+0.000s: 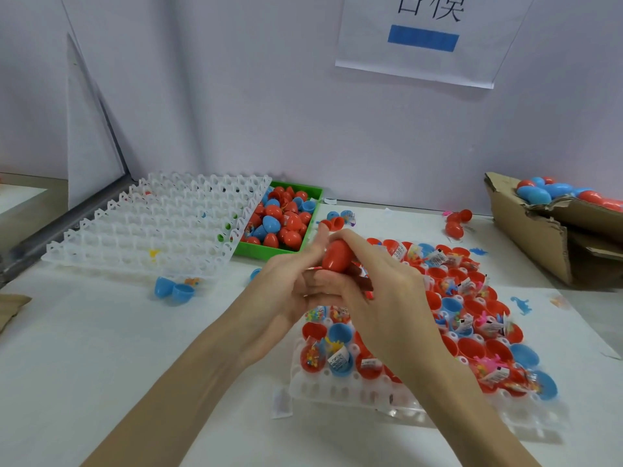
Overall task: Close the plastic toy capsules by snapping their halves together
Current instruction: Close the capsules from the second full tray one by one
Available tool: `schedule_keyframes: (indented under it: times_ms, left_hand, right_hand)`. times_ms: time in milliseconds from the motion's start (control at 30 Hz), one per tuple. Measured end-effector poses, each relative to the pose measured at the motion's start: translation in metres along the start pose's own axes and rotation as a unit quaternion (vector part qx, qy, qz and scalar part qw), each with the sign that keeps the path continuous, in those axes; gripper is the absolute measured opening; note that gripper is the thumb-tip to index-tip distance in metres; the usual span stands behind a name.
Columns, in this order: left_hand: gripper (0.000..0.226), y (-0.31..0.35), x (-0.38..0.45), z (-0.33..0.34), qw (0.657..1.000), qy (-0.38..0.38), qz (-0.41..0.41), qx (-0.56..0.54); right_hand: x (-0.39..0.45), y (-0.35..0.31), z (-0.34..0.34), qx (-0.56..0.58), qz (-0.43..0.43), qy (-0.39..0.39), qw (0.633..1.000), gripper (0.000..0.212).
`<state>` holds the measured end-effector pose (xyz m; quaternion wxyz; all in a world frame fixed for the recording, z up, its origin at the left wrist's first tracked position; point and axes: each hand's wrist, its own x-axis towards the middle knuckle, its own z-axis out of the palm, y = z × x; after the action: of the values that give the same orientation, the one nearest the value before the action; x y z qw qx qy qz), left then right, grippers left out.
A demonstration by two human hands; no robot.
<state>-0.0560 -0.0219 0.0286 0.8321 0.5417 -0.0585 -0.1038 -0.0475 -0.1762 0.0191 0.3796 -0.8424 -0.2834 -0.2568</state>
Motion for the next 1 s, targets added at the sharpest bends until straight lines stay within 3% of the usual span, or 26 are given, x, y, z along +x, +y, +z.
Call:
schedule_keyframes:
  times_ms: [133,333,467,600,767,867,933,1000]
  left_hand:
    - [0.041,-0.001,-0.002,-0.001,0.998,-0.010,0.029,0.063]
    - [0.046,0.001,0.000,-0.003,0.999,-0.043,-0.001,-0.019]
    - [0.049,0.002,-0.001,-0.004,0.995,-0.078,-0.027,-0.051]
    - [0.048,-0.003,0.002,-0.004,0.998,-0.043,-0.027,-0.035]
    - [0.057,-0.009,0.004,-0.003,0.999,0.004,-0.039,0.012]
    - [0.069,-0.008,0.004,-0.005,0.998,0.033,-0.028,0.042]
    - [0.072,-0.004,0.004,-0.010,0.998,0.049,-0.010,0.038]
    - [0.071,-0.001,0.004,-0.016,0.997,0.067,0.012,0.034]
  right_hand:
    - [-0.002,-0.001,0.000,-0.018,-0.016,0.004,1.000,0.055]
    - [0.002,-0.002,0.001,0.030,-0.017,-0.005,0.999,0.063]
    - [0.000,-0.001,0.004,0.050,-0.037,0.042,0.997,0.044]
    - [-0.002,0.001,0.004,0.053,-0.032,0.016,0.998,0.033]
    - [0.000,-0.001,0.000,0.035,0.038,-0.067,0.996,0.036]
    - [0.006,-0.002,-0.008,0.062,0.098,-0.040,0.993,0.035]
    - [0.018,0.000,-0.020,0.172,0.185,-0.001,0.968,0.020]
    - [0.037,0.017,-0.039,0.309,0.295,0.051,0.903,0.008]
